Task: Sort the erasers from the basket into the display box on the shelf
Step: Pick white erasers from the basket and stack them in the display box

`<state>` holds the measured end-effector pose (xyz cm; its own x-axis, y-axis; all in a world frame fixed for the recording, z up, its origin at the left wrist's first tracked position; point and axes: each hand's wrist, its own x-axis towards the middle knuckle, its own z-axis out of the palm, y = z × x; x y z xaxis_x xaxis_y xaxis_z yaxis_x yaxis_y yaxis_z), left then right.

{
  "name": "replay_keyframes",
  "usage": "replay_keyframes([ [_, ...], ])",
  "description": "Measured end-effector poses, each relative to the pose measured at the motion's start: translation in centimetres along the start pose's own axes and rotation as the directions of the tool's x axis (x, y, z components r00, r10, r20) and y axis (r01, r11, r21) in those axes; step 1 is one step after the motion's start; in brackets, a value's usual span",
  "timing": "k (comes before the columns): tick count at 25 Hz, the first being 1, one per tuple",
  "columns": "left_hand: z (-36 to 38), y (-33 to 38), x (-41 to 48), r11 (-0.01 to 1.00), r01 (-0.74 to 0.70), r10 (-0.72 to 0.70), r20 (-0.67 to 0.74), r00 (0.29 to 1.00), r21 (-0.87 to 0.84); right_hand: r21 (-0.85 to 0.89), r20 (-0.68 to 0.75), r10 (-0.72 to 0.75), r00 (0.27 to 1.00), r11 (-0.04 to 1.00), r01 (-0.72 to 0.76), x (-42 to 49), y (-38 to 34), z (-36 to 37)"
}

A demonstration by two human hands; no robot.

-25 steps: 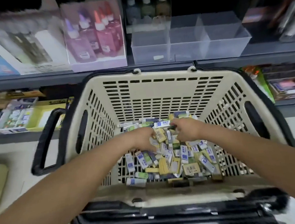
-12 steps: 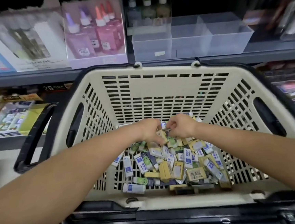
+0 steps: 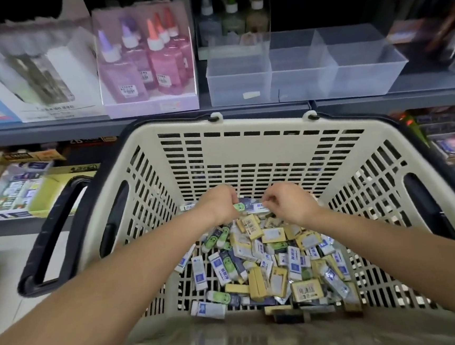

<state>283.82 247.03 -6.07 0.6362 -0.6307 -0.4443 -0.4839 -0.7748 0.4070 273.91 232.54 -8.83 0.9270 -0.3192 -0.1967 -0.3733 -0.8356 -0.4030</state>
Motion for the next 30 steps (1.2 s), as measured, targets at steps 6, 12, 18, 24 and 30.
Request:
replay_keyframes([
  [6, 0.1, -1.1, -0.4, 0.995, 0.038, -0.046, 0.094, 0.994, 0.090, -0.217, 0.132, -0.063, 0.989, 0.972, 0.091, -0.3, -0.6, 2.0],
  [12, 0.5, 0.0, -0.8, 0.993, 0.067, -0.061, 0.068, 0.996, -0.092, 0.239, 0.075, -0.043, 0.996, 0.971, 0.024, -0.2, -1.3, 1.2],
  [18, -1.0, 1.0, -2.2, 0.892, 0.179, -0.130, 0.145, 0.981, -0.414, 0.191, 0.329, -0.069, 0.942, 0.982, 0.006, -2.0, -1.7, 0.6],
  [24, -3.8, 0.3, -5.3, 0.902, 0.296, -0.256, 0.163, 0.953, -0.313, 0.019, 0.385, -0.195, 0.902, 0.979, 0.204, -3.9, -3.8, 2.0],
  [30, -7.7, -1.8, -8.7, 0.941, 0.177, -0.223, -0.133, 0.966, -0.288, -0.014, 0.237, -0.343, 0.909, 0.934, 0.356, -0.3, -8.7, 4.1],
])
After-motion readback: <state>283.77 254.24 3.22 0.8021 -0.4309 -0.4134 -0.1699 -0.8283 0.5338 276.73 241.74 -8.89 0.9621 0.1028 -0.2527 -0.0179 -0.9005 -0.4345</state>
